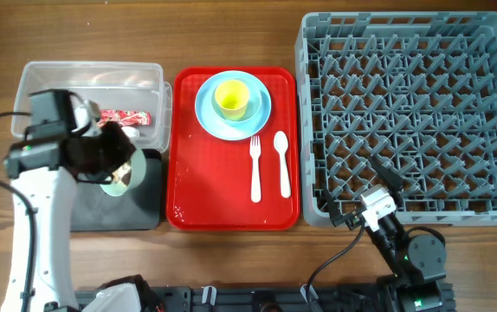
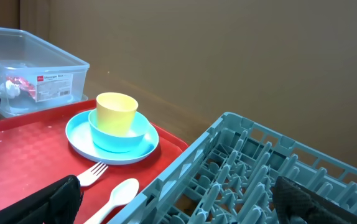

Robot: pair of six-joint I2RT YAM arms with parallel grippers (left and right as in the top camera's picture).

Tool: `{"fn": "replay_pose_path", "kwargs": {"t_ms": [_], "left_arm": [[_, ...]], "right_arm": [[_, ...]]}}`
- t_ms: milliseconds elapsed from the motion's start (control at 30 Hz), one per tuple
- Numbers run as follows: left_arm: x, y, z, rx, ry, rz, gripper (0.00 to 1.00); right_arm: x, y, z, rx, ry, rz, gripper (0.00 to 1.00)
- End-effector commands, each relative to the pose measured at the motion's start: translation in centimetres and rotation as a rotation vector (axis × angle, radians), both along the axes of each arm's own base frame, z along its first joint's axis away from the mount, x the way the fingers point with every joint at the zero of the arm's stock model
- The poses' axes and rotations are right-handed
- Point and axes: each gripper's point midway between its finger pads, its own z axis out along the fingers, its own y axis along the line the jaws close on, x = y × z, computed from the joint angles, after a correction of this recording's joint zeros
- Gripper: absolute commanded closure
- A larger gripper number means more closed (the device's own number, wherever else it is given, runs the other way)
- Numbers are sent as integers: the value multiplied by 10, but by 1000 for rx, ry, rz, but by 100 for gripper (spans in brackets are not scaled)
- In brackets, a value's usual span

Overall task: Sort waste into correct bins and load items into the dishwasher rack
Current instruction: 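Carry the green bowl left over the black tray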

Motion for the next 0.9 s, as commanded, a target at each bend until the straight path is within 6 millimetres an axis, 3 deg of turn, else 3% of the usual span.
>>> {"fn": "replay_pose_path", "kwargs": {"t_ms": [0, 300, 867], "left_arm": [[-1, -3, 5, -153, -94, -52, 96], [0, 30, 5, -332, -246, 49, 96], [-19, 83, 14, -574, -522, 215, 96]], "right_arm": [[-1, 1, 2, 1, -10, 6, 0], [-1, 1, 2, 0, -10, 6, 0], [-1, 1, 2, 1, -10, 6, 0]]}}
